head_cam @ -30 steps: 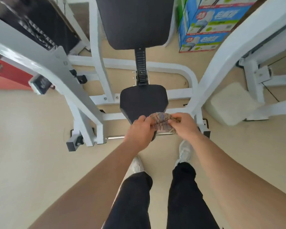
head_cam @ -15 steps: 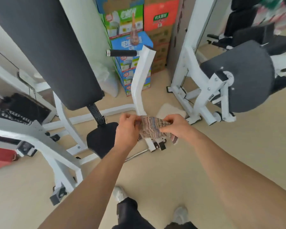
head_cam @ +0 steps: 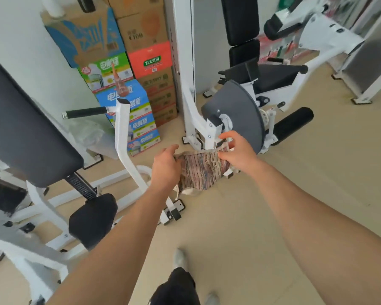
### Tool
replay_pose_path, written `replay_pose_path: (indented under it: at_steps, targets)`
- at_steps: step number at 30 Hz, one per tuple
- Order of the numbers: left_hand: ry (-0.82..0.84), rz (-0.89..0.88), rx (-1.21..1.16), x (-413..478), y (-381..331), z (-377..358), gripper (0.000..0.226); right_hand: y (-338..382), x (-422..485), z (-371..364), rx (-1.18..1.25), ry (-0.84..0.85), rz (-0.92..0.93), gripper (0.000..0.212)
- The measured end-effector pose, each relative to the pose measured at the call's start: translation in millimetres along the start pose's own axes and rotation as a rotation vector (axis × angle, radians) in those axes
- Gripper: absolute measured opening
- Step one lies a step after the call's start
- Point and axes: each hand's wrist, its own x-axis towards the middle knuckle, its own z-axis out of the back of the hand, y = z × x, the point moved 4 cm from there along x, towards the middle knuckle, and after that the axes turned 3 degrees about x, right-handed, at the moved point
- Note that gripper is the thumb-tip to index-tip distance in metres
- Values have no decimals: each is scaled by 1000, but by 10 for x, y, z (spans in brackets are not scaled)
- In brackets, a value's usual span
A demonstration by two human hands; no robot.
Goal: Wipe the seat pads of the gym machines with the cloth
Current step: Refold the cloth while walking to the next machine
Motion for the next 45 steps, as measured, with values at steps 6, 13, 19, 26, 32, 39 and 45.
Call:
replay_pose_path:
  at_steps: [6,13,19,26,32,39,45]
  targets:
    - [81,-65,39,713,-759,-563,30,-452,789,950,-39,-7,-137,25]
    - [386,-257,42,1511,-2268,-1411,23,-754,1502,2413,147,-97,-271,14]
    - [433,-354,-10,2130,-3485,-2052,15,-1091,2099,3691,169,-202,-300,11]
    - [445,-307,2,2787,-4698,-3137,7,-1753,2857,5139,206,-245,-308,16]
    - [489,-265,10,3118,-6039,-4189,12,-2328,3433,6474,212,-199,-330,20]
    - [577,-196,-11,3748,-7269,-5165,20,-2769,4365,7829,178,-168,-321,12]
    - [556,-240,-19,4636,-8100,-6112,26,-3167,5512,8650,156,-157,-336,13]
